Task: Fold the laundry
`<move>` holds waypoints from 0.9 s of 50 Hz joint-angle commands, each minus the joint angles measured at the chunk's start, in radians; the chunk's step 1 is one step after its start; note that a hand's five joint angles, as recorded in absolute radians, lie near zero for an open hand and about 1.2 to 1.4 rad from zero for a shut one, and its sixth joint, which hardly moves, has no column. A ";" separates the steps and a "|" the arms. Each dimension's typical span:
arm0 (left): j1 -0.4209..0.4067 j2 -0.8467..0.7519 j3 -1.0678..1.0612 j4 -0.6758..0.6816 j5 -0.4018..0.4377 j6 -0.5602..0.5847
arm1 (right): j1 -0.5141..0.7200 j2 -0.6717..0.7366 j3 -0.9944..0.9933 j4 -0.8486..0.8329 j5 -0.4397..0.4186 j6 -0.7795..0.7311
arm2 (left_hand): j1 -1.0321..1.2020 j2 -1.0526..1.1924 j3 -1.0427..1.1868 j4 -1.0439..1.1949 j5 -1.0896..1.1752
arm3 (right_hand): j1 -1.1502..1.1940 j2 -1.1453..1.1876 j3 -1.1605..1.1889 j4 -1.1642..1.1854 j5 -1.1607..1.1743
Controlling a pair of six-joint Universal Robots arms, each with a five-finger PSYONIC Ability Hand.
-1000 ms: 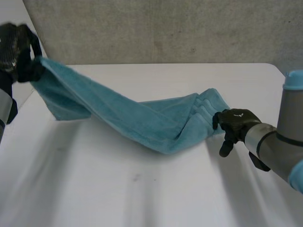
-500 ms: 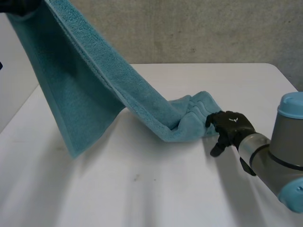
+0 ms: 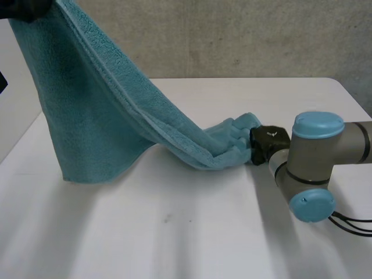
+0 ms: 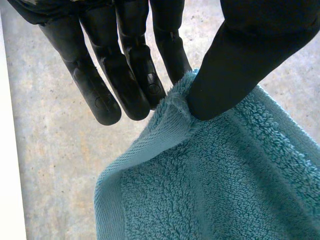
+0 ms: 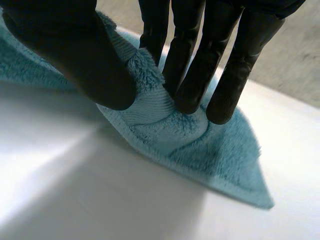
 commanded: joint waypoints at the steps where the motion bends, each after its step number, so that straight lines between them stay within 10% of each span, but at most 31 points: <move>1: 0.086 -0.034 -0.036 0.003 0.010 0.002 | -0.051 -0.314 0.048 -0.002 -0.014 -0.070 | 0.291 0.195 0.206 0.201 0.278 | 0.438 0.220 0.216 0.207 0.252; 9: 0.214 -0.115 -0.114 0.005 0.019 0.011 | -0.186 -0.554 0.028 0.247 -0.113 -0.361 | 0.291 0.195 0.206 0.201 0.278 | 0.438 0.220 0.216 0.207 0.252; 23: 0.220 -0.379 -0.263 -0.029 0.133 0.223 | -0.272 -0.571 0.070 0.687 -0.169 -0.733 | 0.291 0.195 0.206 0.201 0.278 | 0.438 0.220 0.216 0.207 0.252; 33: 0.205 -0.617 -0.130 -0.036 0.125 0.393 | -0.245 -0.317 -0.006 0.656 -0.143 -0.776 | 0.291 0.195 0.206 0.201 0.278 | 0.438 0.220 0.216 0.207 0.252; 41: 0.160 -0.727 0.406 -0.032 0.058 0.406 | -0.156 -0.105 -0.638 0.462 0.108 -0.741 | 0.291 0.195 0.206 0.201 0.278 | 0.438 0.220 0.216 0.207 0.252; 45: 0.137 -0.695 0.637 0.193 0.033 0.378 | -0.137 -0.102 -0.913 0.206 0.107 -0.615 | 0.291 0.195 0.206 0.201 0.278 | 0.438 0.220 0.216 0.207 0.252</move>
